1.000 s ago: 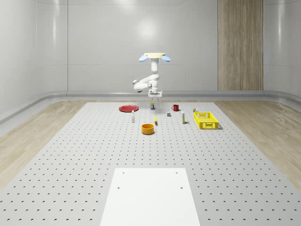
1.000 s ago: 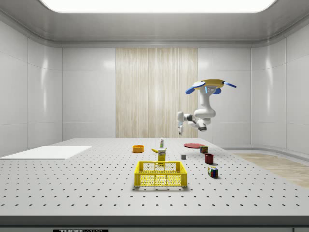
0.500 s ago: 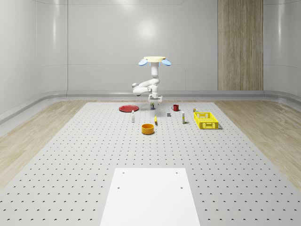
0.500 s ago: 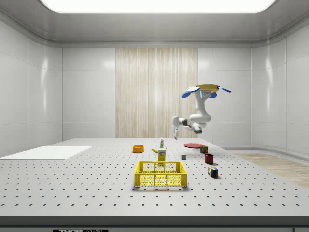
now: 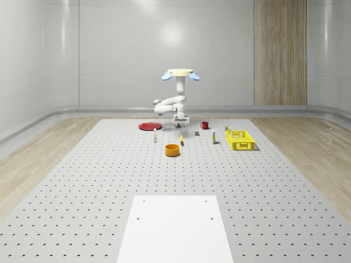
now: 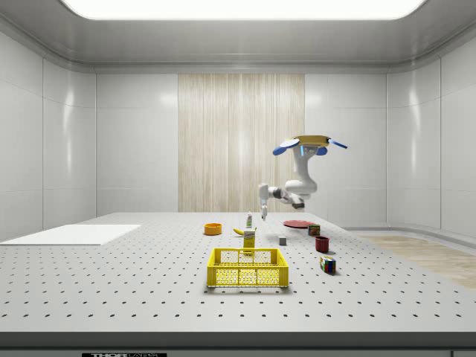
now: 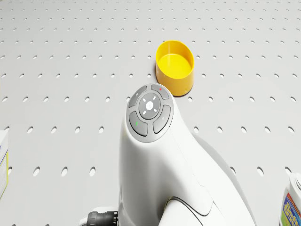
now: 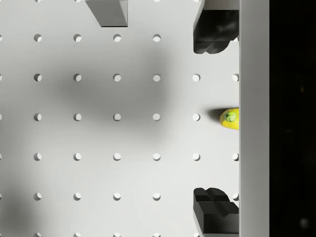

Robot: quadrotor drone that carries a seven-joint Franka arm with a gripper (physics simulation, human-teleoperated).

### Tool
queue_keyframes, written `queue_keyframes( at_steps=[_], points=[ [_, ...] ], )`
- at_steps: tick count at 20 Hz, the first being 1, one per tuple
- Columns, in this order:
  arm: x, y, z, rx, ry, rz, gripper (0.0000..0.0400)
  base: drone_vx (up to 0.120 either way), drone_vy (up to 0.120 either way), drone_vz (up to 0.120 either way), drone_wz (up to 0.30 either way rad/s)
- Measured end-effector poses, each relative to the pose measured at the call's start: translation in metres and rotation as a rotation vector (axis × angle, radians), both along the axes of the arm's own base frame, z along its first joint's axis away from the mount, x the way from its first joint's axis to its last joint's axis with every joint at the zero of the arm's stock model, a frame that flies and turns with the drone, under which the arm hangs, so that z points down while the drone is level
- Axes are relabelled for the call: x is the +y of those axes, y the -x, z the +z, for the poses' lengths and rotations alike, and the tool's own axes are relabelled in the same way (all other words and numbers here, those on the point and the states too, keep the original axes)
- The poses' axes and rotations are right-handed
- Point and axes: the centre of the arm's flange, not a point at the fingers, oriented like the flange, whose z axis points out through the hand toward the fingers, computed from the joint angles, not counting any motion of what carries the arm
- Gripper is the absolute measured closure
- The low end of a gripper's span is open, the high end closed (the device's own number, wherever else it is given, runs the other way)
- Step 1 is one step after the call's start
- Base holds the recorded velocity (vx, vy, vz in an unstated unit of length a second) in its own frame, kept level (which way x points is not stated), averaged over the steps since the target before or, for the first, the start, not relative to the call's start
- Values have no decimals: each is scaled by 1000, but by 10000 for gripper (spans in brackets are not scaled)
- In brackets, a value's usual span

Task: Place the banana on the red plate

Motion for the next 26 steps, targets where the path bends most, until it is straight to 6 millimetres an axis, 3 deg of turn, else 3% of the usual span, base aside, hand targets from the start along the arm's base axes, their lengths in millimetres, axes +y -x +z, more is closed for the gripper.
queue_keyframes(
  at_steps=[11, 23, 26],
  points=[
    [0, 0, 0, 0, 0, 0, 0, 120, 0, -120, 0],
    [0, 0, 0, 0, 0, 0, 0, 120, 3, 0, 0],
    [0, 0, 0, 0, 0, 0, 0, 27, 0, -120, 0]
  ],
)
